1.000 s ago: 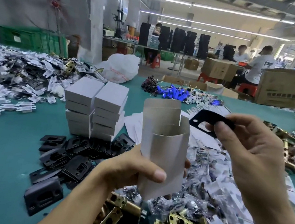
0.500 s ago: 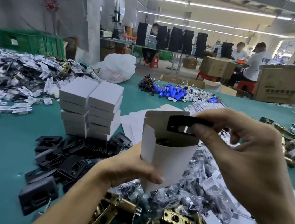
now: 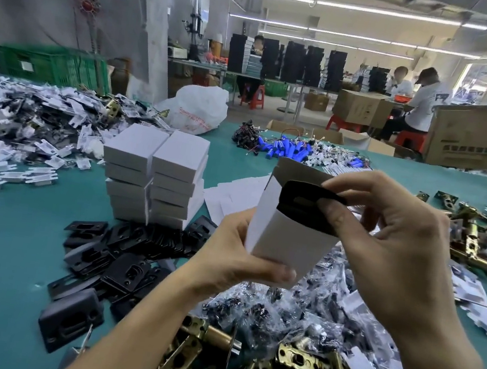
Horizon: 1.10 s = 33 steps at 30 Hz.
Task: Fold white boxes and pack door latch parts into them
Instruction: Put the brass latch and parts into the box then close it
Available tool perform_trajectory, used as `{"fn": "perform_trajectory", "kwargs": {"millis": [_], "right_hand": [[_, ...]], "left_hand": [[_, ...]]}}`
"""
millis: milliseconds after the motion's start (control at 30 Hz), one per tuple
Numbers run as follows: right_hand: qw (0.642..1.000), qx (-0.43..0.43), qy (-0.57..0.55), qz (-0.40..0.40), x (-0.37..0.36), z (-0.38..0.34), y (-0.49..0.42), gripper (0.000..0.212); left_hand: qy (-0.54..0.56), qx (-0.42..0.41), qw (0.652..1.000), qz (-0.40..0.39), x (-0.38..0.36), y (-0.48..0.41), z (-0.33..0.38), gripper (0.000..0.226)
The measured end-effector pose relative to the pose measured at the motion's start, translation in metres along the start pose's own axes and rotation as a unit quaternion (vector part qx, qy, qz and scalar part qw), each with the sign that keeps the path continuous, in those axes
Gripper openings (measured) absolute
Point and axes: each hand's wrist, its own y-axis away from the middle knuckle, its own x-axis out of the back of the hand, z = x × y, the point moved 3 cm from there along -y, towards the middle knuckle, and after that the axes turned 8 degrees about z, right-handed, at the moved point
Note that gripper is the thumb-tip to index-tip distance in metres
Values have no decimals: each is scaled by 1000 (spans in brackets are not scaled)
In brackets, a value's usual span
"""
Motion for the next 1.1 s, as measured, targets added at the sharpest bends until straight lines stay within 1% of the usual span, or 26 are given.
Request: {"fn": "perform_trajectory", "kwargs": {"millis": [133, 333, 467, 567, 667, 767, 867, 933, 967, 1033, 1100], "right_hand": [[999, 32, 30, 5, 2, -3, 0, 17], [997, 48, 65, -6, 5, -4, 0, 14], [995, 56, 84, 14, 13, -1, -1, 15], [992, 75, 94, 25, 12, -4, -2, 13], [994, 68, 90, -9, 6, -8, 0, 12], [994, 42, 80, -56, 4, -4, 2, 15], [996, 26, 66, -57, 4, -3, 1, 20], [996, 21, 69, -51, 1, -4, 1, 18], [997, 11, 67, -48, -1, -3, 1, 17], [996, -26, 66, -58, -1, 3, 0, 16], [989, -76, 74, -98, -1, 12, -1, 17]], "left_hand": [[1, -6, 1000, 12, 1, -2, -7, 51], [15, -22, 999, 20, -3, -2, -8, 43], [-40, -56, 997, 46, -5, -1, -6, 34], [-42, -98, 993, 48, -8, 1, -4, 41], [-34, -127, 989, 74, -7, 0, -5, 52], [-12, -160, 983, 93, -3, -3, -4, 51], [-12, -155, 982, 103, -2, -4, -4, 46], [-24, -142, 985, 91, -4, -4, -5, 39], [-32, -134, 987, 83, -4, -3, -5, 39], [-47, -105, 991, 64, -5, -2, -7, 40], [-58, -61, 995, 45, -6, 0, -9, 43]]}}
